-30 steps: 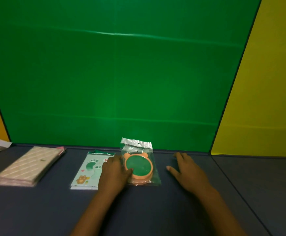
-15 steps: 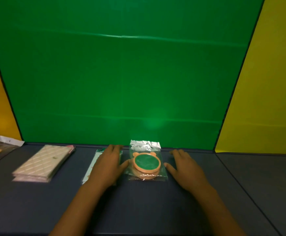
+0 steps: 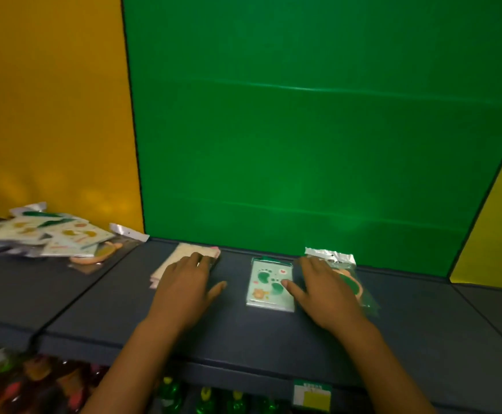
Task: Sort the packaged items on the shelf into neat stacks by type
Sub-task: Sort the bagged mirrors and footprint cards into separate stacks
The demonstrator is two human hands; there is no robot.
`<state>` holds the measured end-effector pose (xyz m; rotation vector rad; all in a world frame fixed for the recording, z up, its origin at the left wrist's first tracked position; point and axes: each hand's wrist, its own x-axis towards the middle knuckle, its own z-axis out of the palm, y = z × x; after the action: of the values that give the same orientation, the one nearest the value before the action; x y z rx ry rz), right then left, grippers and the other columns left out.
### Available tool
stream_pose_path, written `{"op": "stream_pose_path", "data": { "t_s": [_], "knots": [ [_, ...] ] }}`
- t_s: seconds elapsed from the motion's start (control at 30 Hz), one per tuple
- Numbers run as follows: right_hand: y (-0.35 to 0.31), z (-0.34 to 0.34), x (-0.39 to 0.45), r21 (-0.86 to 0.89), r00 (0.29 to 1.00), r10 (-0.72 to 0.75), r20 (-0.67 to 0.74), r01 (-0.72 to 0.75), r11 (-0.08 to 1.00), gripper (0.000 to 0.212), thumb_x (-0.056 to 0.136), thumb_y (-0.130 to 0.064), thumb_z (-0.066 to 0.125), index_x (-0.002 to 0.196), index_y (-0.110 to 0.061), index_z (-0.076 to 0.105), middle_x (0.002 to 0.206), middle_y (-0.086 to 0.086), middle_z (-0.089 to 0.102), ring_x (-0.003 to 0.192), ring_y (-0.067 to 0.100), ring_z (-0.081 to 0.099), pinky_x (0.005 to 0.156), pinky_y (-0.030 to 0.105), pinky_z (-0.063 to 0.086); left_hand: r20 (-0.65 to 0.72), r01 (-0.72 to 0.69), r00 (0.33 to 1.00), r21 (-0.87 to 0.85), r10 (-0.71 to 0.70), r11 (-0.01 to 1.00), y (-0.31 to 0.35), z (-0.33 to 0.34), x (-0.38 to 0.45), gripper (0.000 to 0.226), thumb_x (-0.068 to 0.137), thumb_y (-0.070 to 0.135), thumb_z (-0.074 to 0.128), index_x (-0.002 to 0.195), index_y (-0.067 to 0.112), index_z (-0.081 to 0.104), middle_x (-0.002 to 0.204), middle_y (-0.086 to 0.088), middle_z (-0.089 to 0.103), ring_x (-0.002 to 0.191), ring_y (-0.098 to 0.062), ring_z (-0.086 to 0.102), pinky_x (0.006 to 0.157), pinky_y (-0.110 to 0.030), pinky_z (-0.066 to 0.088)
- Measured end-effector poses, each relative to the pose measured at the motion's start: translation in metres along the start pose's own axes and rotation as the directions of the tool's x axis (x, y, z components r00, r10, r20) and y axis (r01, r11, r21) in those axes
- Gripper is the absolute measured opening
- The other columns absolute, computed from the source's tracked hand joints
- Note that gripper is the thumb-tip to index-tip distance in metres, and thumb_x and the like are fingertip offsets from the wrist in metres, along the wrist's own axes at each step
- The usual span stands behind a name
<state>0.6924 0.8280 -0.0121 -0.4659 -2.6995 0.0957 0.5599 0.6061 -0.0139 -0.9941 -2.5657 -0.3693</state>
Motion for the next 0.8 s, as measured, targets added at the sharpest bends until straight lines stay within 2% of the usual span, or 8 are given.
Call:
{"op": "stream_pose_path", "data": {
  "t_s": [0.27,0.4,0.57,0.8],
  "knots": [
    [-0.114,0.018,0.009,0.048,0.994,-0.103,0.034,0.101,0.994,0.061,0.093,-0.063,0.036,0.138,-0.021,0.039,0.136,0.002,0.047,0.124,0.021,0.045,0.097,0.036,0.044,0.005,0.119,0.993,-0.067,-0.119,0.991,-0.104,-0.04,-0.06,0.049,0.093,0.052,0.045,0.132,0.023,0.048,0.13,-0.001,0.052,0.116,-0.019,0.051,0.093,-0.032,0.043],
    [-0.178,0.032,0.015,0.11,0.983,-0.181,0.031,0.177,0.978,0.056,0.095,-0.06,0.038,0.137,-0.024,0.039,0.134,0.0,0.049,0.122,0.021,0.047,0.096,0.037,0.045,-0.011,0.217,0.976,-0.096,-0.219,0.972,-0.155,-0.059,-0.096,0.046,0.093,0.053,0.044,0.13,0.027,0.049,0.129,0.003,0.05,0.116,-0.017,0.05,0.092,-0.032,0.046],
    [-0.256,0.05,0.022,0.171,0.959,-0.281,0.029,0.272,0.947,0.052,0.094,-0.059,0.039,0.133,-0.025,0.041,0.129,-0.001,0.05,0.117,0.019,0.049,0.09,0.035,0.044,-0.027,0.312,0.949,-0.065,-0.314,0.948,-0.21,-0.079,-0.13,0.044,0.093,0.053,0.044,0.128,0.026,0.05,0.124,0.004,0.052,0.115,-0.015,0.05,0.089,-0.029,0.046],
    [-0.325,0.067,0.051,0.191,0.924,-0.381,0.037,0.367,0.91,0.059,0.095,-0.062,0.034,0.138,-0.023,0.037,0.137,0.0,0.047,0.124,0.019,0.045,0.094,0.033,0.044,-0.103,0.418,0.902,-0.026,-0.419,0.908,-0.276,-0.096,-0.155,0.044,0.093,0.051,0.045,0.126,0.024,0.052,0.122,0.003,0.054,0.116,-0.016,0.051,0.087,-0.03,0.048]
  ]
}}
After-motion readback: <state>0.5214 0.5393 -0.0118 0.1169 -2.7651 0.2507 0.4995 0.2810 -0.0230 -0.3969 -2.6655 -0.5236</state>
